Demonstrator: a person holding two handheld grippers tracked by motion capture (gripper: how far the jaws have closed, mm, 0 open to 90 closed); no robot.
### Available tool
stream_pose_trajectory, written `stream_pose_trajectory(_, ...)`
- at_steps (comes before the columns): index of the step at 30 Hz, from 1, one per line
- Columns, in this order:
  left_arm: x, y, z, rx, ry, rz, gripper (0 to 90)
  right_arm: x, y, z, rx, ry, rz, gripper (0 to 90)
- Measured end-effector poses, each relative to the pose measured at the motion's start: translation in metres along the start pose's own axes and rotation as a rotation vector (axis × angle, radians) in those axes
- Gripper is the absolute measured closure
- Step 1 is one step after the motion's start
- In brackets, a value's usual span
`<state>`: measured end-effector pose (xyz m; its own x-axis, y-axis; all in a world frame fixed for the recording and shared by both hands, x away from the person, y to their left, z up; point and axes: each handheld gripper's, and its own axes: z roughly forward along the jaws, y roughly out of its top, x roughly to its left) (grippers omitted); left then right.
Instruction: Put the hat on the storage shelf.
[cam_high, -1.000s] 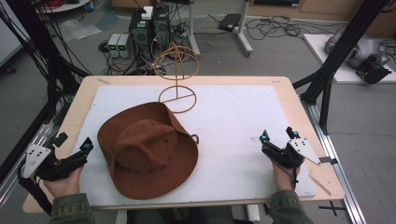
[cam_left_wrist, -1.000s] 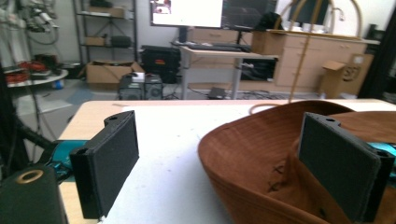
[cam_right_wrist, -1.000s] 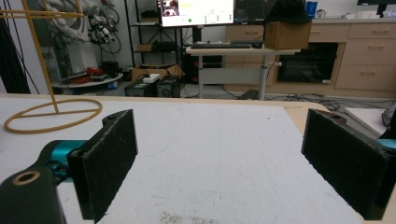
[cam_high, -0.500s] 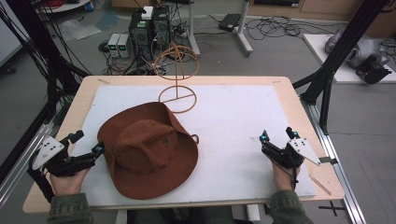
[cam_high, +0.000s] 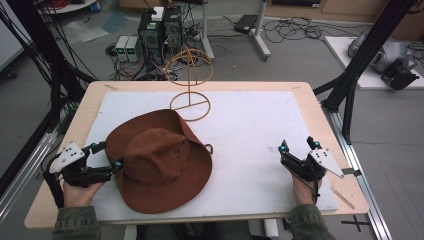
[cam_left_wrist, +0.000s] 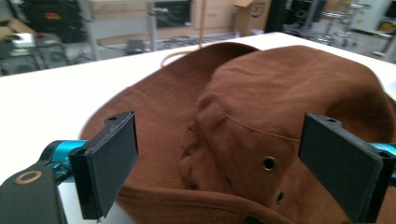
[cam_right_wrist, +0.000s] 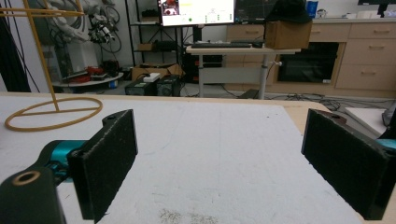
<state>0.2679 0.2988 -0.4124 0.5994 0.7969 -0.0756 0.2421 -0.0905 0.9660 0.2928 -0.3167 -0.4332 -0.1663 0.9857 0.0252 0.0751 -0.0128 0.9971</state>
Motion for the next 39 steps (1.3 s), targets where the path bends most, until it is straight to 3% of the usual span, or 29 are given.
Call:
stream_pose_trajectory(3, 0.0, -0.001, 0.003, 0.014, -0.052, -0.003, 12.3, 0.001, 0.0, 0.0, 0.003, 0.0, 0.006, 9.7)
stream_pose_trajectory(6, -0.001, -0.001, 0.008, 0.04, -0.078, 0.001, 12.3, 0.001, 0.0, 0.0, 0.004, 0.001, 0.008, 9.7)
stream_pose_trajectory(23, -0.01, -0.005, 0.03, 0.139, -0.129, 0.027, 12.8, 0.001, 0.0, 0.001, 0.002, 0.002, 0.006, 9.8)
stream_pose_trajectory(26, -0.01, -0.006, 0.032, 0.136, -0.13, 0.021, 13.2, 0.001, 0.0, 0.001, 0.003, 0.003, 0.003, 9.7)
stream_pose_trajectory(32, -0.011, -0.007, 0.035, 0.148, -0.147, 0.033, 21.6, 0.001, -0.001, 0.001, 0.003, 0.004, 0.001, 9.8)
stream_pose_trajectory(35, -0.012, -0.008, 0.035, 0.146, -0.158, 0.041, 31.6, 0.001, -0.001, 0.001, 0.003, 0.004, 0.001, 9.8)
stream_pose_trajectory(36, -0.012, -0.008, 0.035, 0.149, -0.159, 0.049, 40.2, 0.001, -0.001, 0.001, 0.003, 0.004, 0.0, 9.8)
stream_pose_trajectory(38, -0.013, -0.008, 0.035, 0.147, -0.169, 0.051, 47.7, 0.002, -0.001, 0.001, 0.006, 0.005, 0.004, 9.8)
stream_pose_trajectory(39, -0.013, -0.008, 0.035, 0.146, -0.175, 0.052, 47.7, 0.002, -0.001, 0.001, 0.006, 0.005, 0.004, 9.8)
